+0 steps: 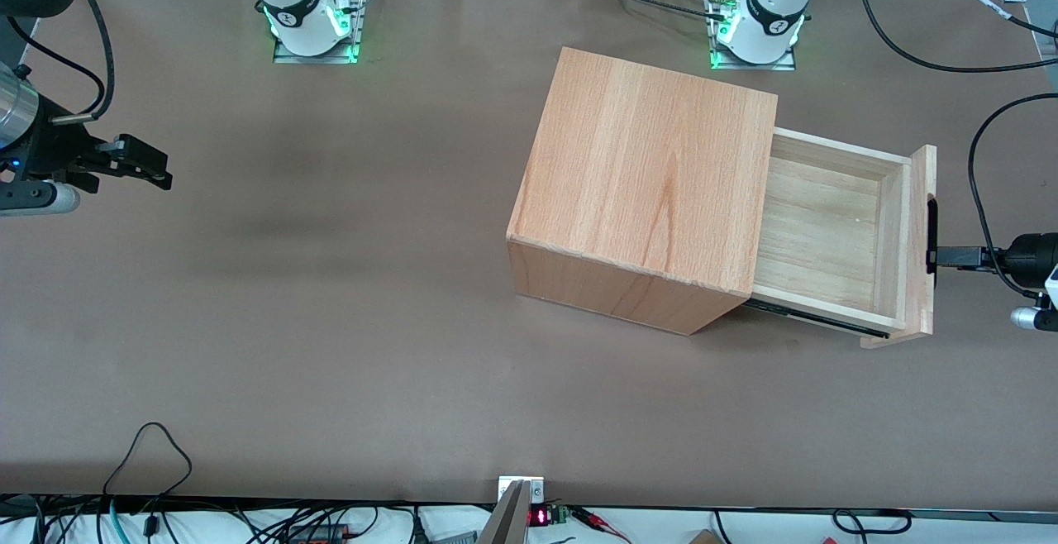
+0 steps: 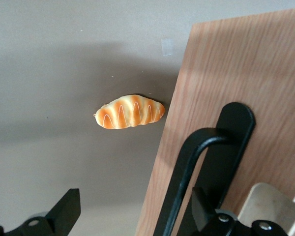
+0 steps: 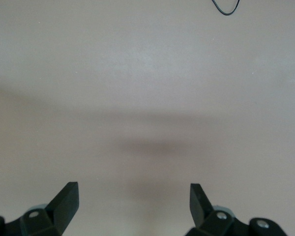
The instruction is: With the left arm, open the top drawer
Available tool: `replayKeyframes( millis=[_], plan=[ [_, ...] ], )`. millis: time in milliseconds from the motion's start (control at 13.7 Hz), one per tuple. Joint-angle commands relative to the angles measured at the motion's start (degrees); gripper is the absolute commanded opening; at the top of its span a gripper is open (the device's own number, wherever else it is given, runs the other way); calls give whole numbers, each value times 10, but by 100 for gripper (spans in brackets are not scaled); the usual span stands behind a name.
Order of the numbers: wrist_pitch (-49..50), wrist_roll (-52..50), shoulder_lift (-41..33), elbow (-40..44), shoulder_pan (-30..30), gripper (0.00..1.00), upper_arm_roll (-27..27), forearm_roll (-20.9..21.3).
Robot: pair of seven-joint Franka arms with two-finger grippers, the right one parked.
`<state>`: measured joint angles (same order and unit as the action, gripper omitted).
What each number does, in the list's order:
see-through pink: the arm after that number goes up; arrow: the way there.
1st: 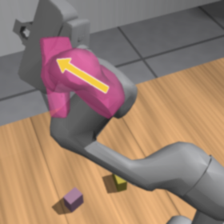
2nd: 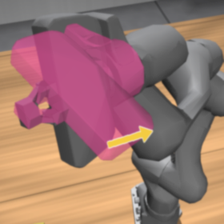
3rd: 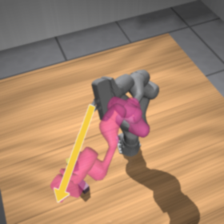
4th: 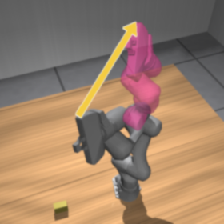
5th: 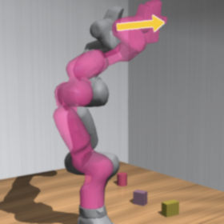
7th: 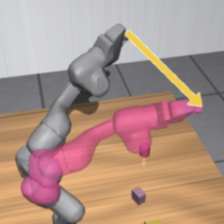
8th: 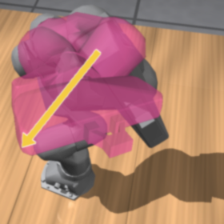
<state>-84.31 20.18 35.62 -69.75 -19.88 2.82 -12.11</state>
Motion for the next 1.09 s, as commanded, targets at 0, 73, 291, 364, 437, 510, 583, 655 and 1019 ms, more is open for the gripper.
replayKeyframes(
  millis=[0, 73, 291, 364, 437, 510, 583, 655, 1019],
  plan=[
    [19, 2, -10, 6, -4, 100, 1, -4],
    [20, 2, -13, 6, -4, 100, 1, -3],
    [22, 3, -45, 6, -4, 100, -3, 3],
    [26, 4, -50, 7, -4, 100, -3, 4],
    [31, 4, -55, 18, -4, 100, -4, 6],
    [42, 3, -55, 38, -4, 100, -4, 14],
    [62, -1, -56, 56, -1, 100, -3, 18],
    [77, -4, -56, 78, 3, 100, -3, 20],
    [102, -62, -77, 97, 40, 100, 2, 38]
  ],
)
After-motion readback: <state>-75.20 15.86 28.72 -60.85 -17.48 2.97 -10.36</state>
